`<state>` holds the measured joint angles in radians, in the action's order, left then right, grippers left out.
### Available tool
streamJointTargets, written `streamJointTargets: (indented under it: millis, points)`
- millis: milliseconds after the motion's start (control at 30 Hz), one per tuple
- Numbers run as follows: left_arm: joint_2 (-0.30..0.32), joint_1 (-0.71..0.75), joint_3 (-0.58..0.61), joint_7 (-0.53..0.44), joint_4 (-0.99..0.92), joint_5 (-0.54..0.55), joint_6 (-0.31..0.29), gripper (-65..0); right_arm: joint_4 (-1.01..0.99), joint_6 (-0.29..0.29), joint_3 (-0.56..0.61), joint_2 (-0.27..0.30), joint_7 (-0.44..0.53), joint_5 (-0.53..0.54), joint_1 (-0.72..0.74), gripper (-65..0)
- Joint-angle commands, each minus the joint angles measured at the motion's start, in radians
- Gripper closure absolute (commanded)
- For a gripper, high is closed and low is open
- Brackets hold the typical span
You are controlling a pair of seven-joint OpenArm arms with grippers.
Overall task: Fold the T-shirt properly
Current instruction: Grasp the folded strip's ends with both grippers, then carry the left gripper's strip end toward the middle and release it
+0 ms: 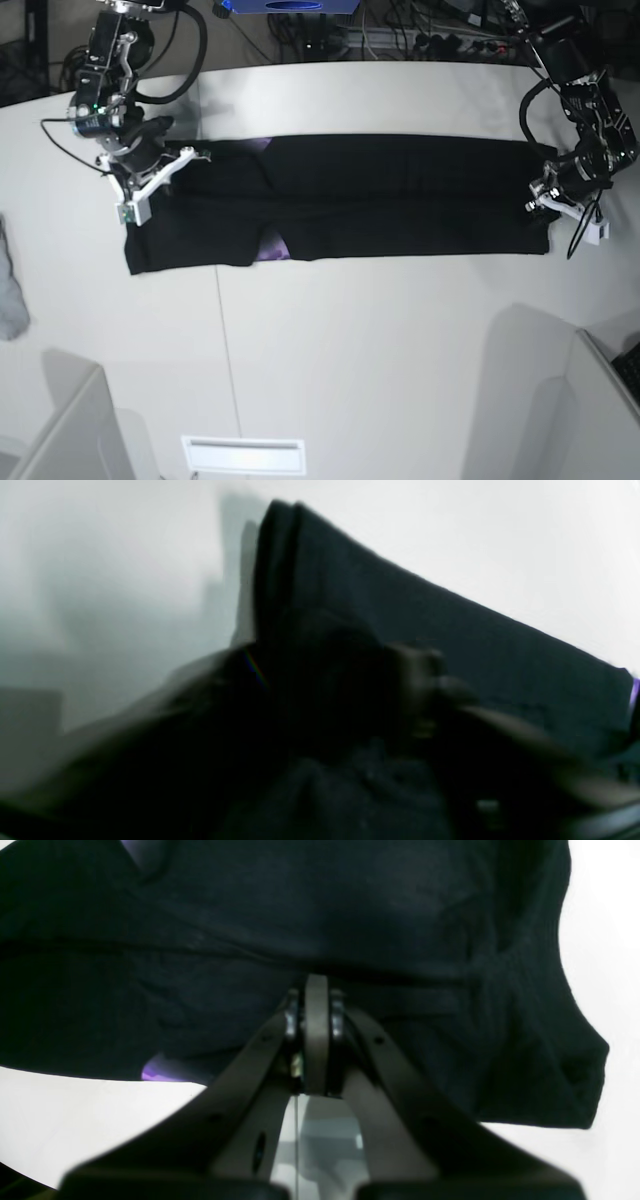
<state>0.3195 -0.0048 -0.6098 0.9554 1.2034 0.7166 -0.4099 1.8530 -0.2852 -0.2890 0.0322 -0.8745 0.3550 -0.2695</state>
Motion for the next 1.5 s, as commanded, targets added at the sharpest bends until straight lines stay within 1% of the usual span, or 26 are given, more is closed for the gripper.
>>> streamJointTargets:
  millis: [0, 100, 133, 267, 467, 533, 733, 933, 967, 1100, 1233, 1333, 1467]
  points:
    - [0.01, 0.004, 0.001, 0.05, -0.007, -0.025, 0.012, -19.6, 0.023, -0.004, -0.005, 0.005, 0.022, 0.008, 0.008, 0.0]
    - [0.028, -0.001, 0.001, 0.05, -0.029, -0.025, 0.012, 0.0, 0.023, -0.004, -0.005, 0.005, 0.022, 0.008, 0.008, 0.0]
    - [0.03, -0.001, 0.0, 0.05, -0.033, -0.025, 0.012, 0.0, 0.023, -0.004, -0.005, 0.004, 0.022, 0.008, 0.008, 0.0]
    - [0.068, -0.002, 0.0, 0.047, -0.032, -0.025, 0.012, 0.0, 0.023, -0.004, -0.005, 0.004, 0.022, 0.008, 0.006, 0.0]
    - [0.137, -0.021, 0.0, 0.047, -0.003, -0.025, 0.012, 0.0, 0.037, -0.004, -0.006, 0.004, 0.022, 0.009, 0.0, 0.0]
    - [0.139, -0.014, 0.0, 0.05, 0.048, -0.027, 0.015, 0.0, 0.041, -0.004, -0.006, 0.004, 0.022, 0.009, 0.0, 0.0]
    - [0.135, 0.072, 0.008, 0.057, 0.237, -0.027, 0.018, 0.0, 0.041, -0.004, -0.006, 0.004, 0.022, 0.009, 0.003, 0.0]
    - [0.057, 0.144, 0.011, 0.06, 0.384, -0.025, 0.018, 0.0, 0.041, -0.004, -0.006, 0.004, 0.018, 0.009, 0.02, 0.0]
    - [0.042, 0.148, 0.011, 0.07, 0.402, -0.025, 0.018, 0.0, 0.041, -0.004, -0.006, 0.004, 0.016, 0.009, 0.023, 0.0]
    - [-0.015, 0.142, 0.003, 0.181, 0.461, -0.025, 0.018, 0.0, 0.038, -0.004, -0.006, 0.004, 0.015, 0.009, 0.036, 0.0]
    - [-0.079, 0.142, 0.009, 0.195, 0.528, -0.025, 0.018, 0.0, 0.037, -0.004, -0.006, 0.004, 0.018, 0.009, 0.039, 0.0]
    - [-0.125, 0.124, 0.009, 0.236, 0.547, -0.025, 0.018, 0.0, 0.035, -0.004, -0.006, 0.004, 0.018, 0.009, 0.039, 0.0]
    - [-0.17, 0.093, 0.009, 0.29, 0.545, -0.025, 0.018, 0.0, 0.035, -0.004, -0.006, 0.004, 0.018, 0.009, 0.039, 0.0]
